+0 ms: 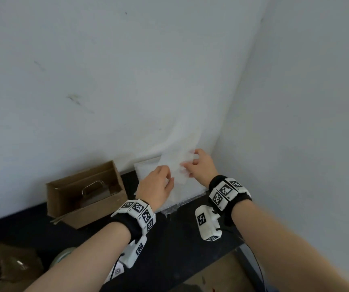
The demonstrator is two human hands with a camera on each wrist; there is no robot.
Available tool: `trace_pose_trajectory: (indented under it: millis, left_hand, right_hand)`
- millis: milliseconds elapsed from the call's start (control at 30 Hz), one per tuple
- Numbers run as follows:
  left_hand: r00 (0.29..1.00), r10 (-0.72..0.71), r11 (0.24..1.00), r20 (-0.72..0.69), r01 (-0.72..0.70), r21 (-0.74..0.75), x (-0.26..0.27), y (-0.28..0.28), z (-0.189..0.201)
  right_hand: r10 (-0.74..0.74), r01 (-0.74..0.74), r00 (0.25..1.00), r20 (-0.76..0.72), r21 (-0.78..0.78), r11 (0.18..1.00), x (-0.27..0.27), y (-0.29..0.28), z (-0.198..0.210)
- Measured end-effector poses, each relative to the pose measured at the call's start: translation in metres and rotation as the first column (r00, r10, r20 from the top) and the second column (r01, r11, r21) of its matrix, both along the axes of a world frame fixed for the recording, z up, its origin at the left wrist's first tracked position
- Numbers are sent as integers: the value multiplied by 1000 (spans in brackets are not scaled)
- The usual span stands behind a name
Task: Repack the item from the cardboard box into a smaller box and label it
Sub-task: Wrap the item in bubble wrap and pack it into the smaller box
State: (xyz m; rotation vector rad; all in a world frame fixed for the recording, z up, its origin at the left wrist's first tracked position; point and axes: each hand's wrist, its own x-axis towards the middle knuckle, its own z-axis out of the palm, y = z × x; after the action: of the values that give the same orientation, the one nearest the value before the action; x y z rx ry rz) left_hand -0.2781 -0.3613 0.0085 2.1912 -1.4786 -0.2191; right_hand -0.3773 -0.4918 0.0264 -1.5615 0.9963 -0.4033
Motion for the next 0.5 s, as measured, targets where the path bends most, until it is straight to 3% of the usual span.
trace_pose_trajectory:
  millis: [200, 500]
  left_hand:
    - [981, 69, 997, -183, -61, 51, 23, 13, 9]
    - [888, 76, 981, -454, 16, 196, 44, 5, 19]
  right_hand:
    - [87, -89, 993, 84, 31, 996, -24, -3, 31]
    - [290, -296, 952, 101, 51, 954, -55, -10, 70]
